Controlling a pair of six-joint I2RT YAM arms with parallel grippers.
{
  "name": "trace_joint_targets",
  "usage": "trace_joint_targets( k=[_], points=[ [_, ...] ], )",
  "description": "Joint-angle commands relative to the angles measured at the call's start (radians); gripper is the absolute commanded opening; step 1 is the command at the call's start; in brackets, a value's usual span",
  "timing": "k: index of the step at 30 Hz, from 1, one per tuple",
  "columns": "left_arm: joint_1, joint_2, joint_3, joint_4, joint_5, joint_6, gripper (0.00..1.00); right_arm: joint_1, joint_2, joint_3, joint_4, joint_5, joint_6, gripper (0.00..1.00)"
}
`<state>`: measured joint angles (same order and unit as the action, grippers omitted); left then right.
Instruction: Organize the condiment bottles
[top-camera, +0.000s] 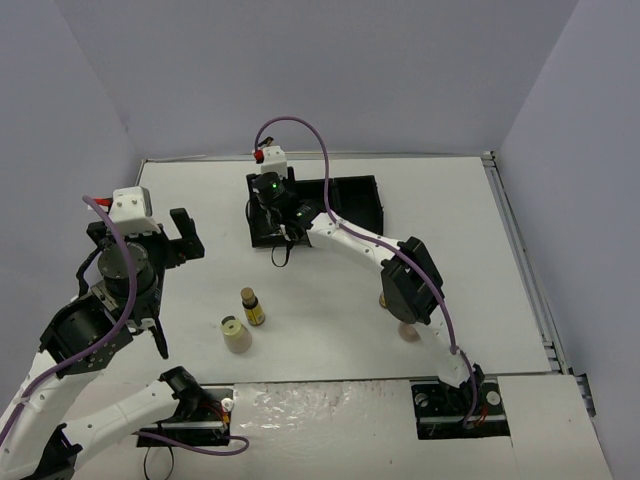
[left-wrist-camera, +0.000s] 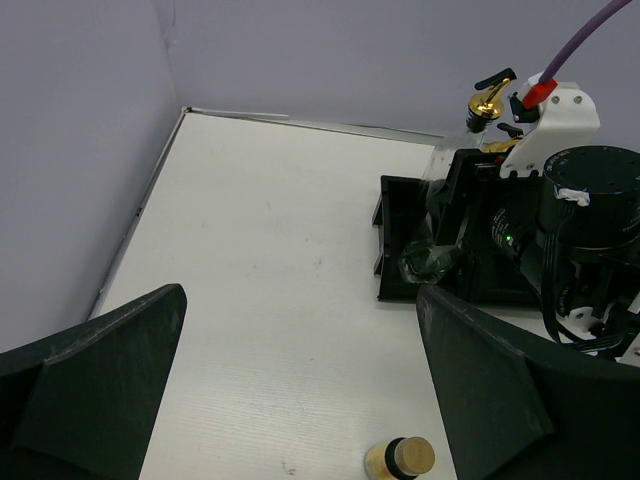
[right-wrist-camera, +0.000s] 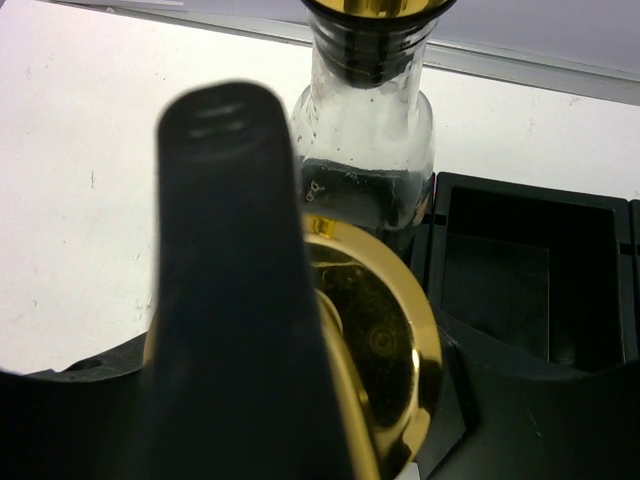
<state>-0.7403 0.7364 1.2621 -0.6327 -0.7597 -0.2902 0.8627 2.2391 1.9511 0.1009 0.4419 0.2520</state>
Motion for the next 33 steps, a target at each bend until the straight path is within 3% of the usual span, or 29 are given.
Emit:
trace_joint_targets(
  k=[1,6,9,22,33],
  points=[
    [-0.004,0.004,0.034,0.021,-0.004,-0.006,0.97,-0.007,-0.044,0.064,0.102,0.05,-0.007,0.63],
    [-0.004,0.0,0.033,0.015,-0.008,-0.004,0.97,-0.006,-0.058,0.058,0.086,0.049,-0.009,0.81],
    [-0.004,-0.005,0.033,0.01,-0.01,-0.006,0.97,-0.005,-0.071,0.047,0.081,0.046,-0.011,0.85],
    [-0.004,-0.024,0.032,-0.027,-0.027,-0.018,0.97,0.017,-0.217,-0.056,0.037,0.035,-0.01,0.88],
    [-0.005,-0.011,-0.072,-0.079,0.065,-0.15,0.97,0.025,-0.53,-0.363,-0.086,0.036,0.043,0.89]
  ],
)
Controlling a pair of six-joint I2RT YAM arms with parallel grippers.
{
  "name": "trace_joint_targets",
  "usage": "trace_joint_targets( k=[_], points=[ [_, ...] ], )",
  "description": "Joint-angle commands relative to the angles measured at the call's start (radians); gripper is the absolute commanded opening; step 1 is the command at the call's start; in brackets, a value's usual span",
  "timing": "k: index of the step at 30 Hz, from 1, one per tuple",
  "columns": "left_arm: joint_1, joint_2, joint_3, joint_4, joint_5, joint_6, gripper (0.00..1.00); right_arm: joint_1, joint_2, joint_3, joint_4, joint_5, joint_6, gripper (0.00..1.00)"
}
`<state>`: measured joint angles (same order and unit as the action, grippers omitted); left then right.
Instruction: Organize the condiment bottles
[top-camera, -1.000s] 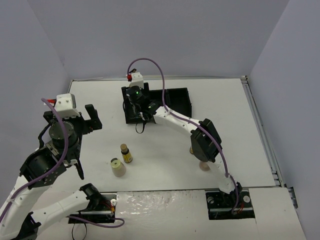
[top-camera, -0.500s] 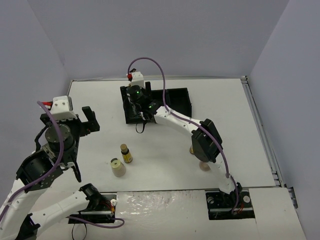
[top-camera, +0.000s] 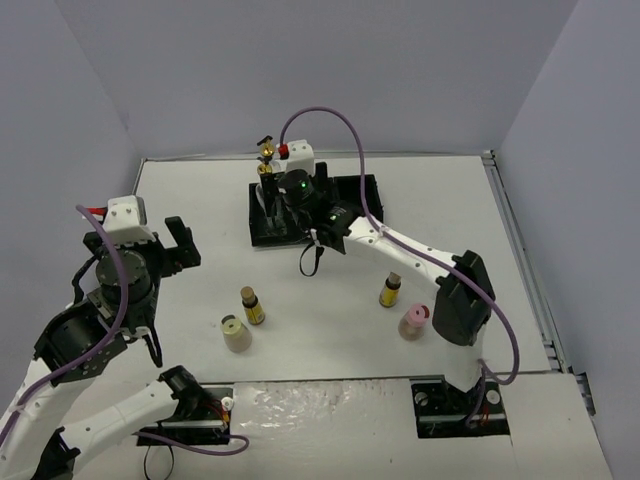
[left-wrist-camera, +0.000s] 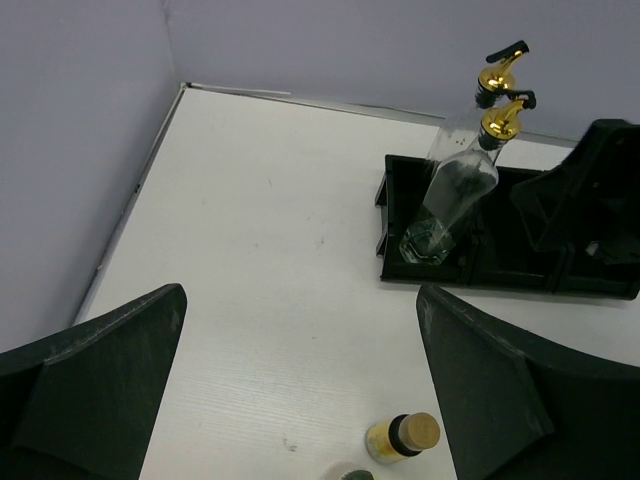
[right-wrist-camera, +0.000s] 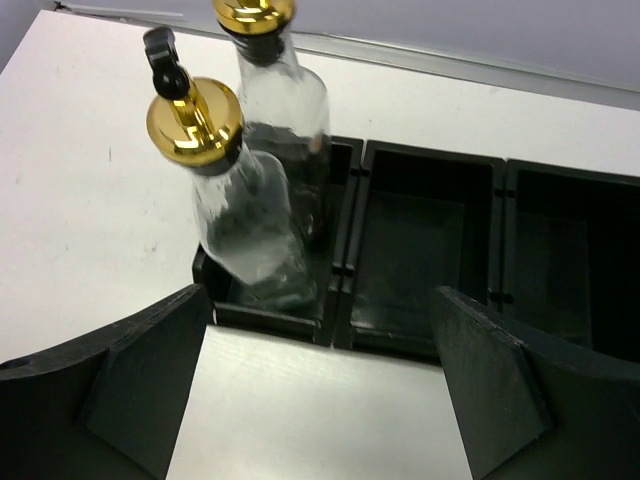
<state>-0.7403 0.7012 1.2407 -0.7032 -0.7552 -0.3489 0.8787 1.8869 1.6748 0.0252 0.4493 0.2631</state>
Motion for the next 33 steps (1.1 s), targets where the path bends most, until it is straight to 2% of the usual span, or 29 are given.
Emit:
trace_joint_targets(
  k=[1,8,12,17,19,23,33],
  points=[
    [-0.005,0.025,-0.069,-0.012,0.075,-0.114,0.97,0.008,-0.205,-0.114,-0.017,0.03,0.035,0.89],
    [-0.011,0.028,-0.247,0.024,0.26,-0.323,0.97,0.006,-0.39,-0.226,-0.08,0.055,0.051,0.9],
    [-0.04,0.02,-0.323,0.047,0.277,-0.403,0.97,0.008,-0.447,-0.277,-0.09,0.063,0.055,0.9],
    [-0.147,0.09,-0.332,0.027,0.168,-0.463,0.97,0.008,-0.49,-0.325,-0.091,0.061,0.062,0.9],
    [-0.234,0.131,-0.321,0.016,0.104,-0.487,0.97,0.009,-0.502,-0.335,-0.091,0.058,0.065,0.9],
    [-0.303,0.218,-0.302,0.003,0.019,-0.541,0.97,0.008,-0.526,-0.356,-0.093,0.06,0.069,0.9],
    [-0.314,0.288,-0.353,-0.007,-0.072,-0.635,0.97,0.008,-0.6,-0.415,-0.099,0.062,0.073,0.91]
  ],
)
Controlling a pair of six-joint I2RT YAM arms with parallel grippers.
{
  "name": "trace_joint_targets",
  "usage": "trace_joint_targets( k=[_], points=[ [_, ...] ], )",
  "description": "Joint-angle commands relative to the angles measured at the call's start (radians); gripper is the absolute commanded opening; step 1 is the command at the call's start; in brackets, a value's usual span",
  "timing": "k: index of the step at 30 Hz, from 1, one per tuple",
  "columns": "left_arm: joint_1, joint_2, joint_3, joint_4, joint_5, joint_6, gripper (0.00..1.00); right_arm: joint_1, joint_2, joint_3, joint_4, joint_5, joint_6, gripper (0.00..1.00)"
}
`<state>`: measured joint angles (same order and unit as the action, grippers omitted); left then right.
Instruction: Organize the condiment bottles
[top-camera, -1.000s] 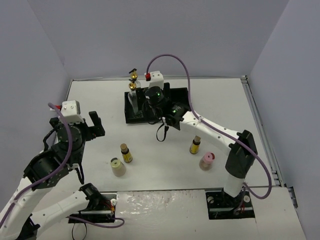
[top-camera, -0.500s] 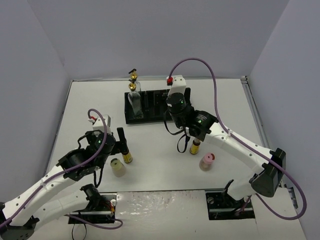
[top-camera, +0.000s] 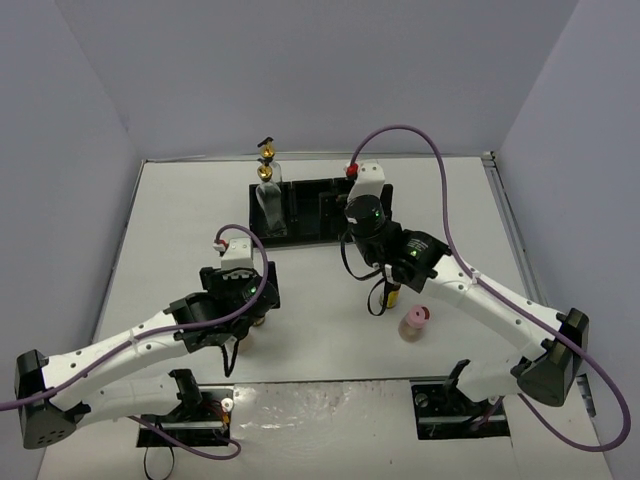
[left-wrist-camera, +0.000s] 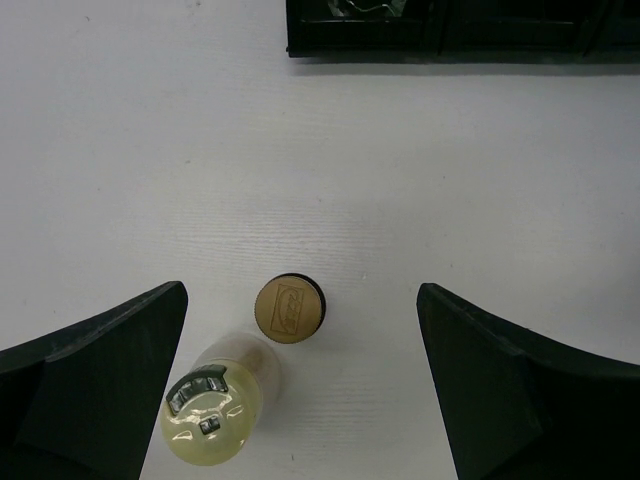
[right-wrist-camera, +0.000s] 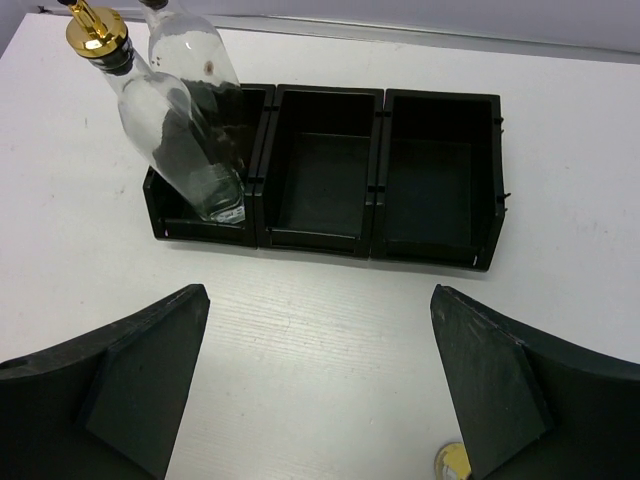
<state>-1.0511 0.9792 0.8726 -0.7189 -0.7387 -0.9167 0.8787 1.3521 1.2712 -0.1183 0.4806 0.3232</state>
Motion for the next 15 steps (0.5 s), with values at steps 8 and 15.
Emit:
trace_joint_targets(
  k=[8,15],
  points=[
    [-0.003,0.084,-0.012,0.023,-0.084,-0.131,0.97,0.008,-0.099,-0.027,0.032,0.036,0.017,0.91],
    [-0.004,0.126,-0.049,0.061,-0.087,-0.175,0.97,0.009,-0.111,-0.049,0.028,0.042,0.02,0.9]
  ],
)
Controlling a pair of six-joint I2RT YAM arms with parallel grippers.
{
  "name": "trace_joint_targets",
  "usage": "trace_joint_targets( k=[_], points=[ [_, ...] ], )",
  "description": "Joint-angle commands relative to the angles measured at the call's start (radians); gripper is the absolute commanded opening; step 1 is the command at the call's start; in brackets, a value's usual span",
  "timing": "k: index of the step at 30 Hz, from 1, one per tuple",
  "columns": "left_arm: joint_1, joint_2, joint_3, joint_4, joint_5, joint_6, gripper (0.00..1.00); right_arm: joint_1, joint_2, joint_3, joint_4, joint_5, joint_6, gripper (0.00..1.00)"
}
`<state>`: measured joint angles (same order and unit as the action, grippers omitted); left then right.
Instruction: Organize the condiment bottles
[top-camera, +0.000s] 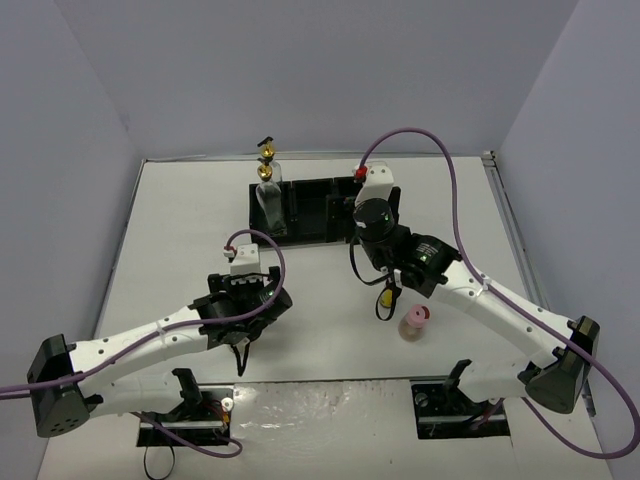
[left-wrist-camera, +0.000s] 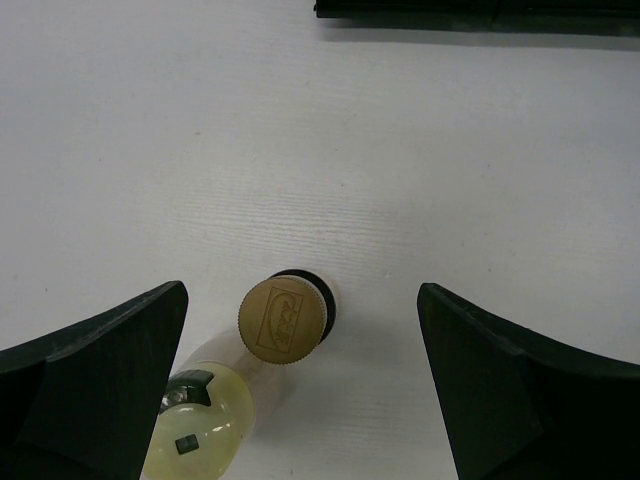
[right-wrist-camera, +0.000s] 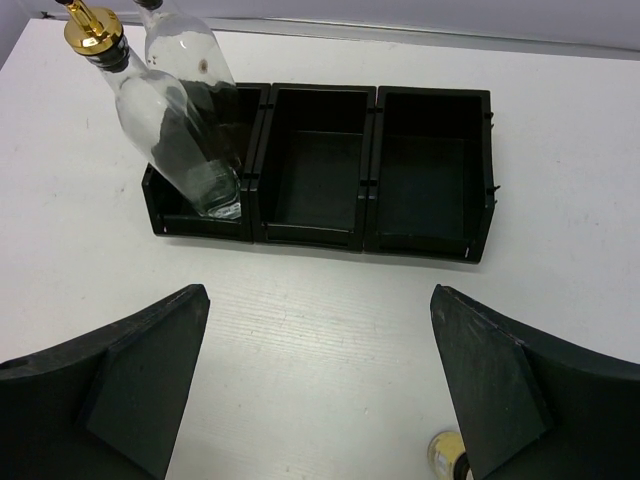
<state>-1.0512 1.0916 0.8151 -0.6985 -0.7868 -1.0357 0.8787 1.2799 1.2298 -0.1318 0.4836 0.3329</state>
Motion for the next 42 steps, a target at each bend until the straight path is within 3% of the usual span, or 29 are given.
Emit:
trace_joint_targets(
  k=[1,12,23,27,33,37,42],
  points=[
    [-0.004,0.021,0.009,0.036,-0.038,-0.066,0.97,0.009,-0.039,-0.009,0.041,0.039,0.012,0.9],
    [-0.004,0.06,-0.008,0.042,-0.042,-0.104,0.96,0.008,-0.051,-0.031,0.041,0.044,0.02,0.85],
    [-0.004,0.093,-0.007,0.043,-0.042,-0.124,0.84,0.008,-0.063,-0.046,0.04,0.053,0.023,0.85],
    [-0.004,0.1,0.001,0.044,-0.042,-0.121,0.72,0.008,-0.062,-0.051,0.041,0.056,0.021,0.85],
    [-0.003,0.101,0.006,0.033,-0.042,-0.121,0.47,0.008,-0.062,-0.055,0.041,0.058,0.025,0.85],
    [-0.003,0.099,0.004,0.03,-0.038,-0.122,0.39,0.008,-0.065,-0.053,0.041,0.058,0.025,0.85],
    [-0.003,0.1,0.003,0.036,-0.035,-0.119,0.17,0.008,-0.065,-0.055,0.041,0.059,0.025,0.85]
  ],
)
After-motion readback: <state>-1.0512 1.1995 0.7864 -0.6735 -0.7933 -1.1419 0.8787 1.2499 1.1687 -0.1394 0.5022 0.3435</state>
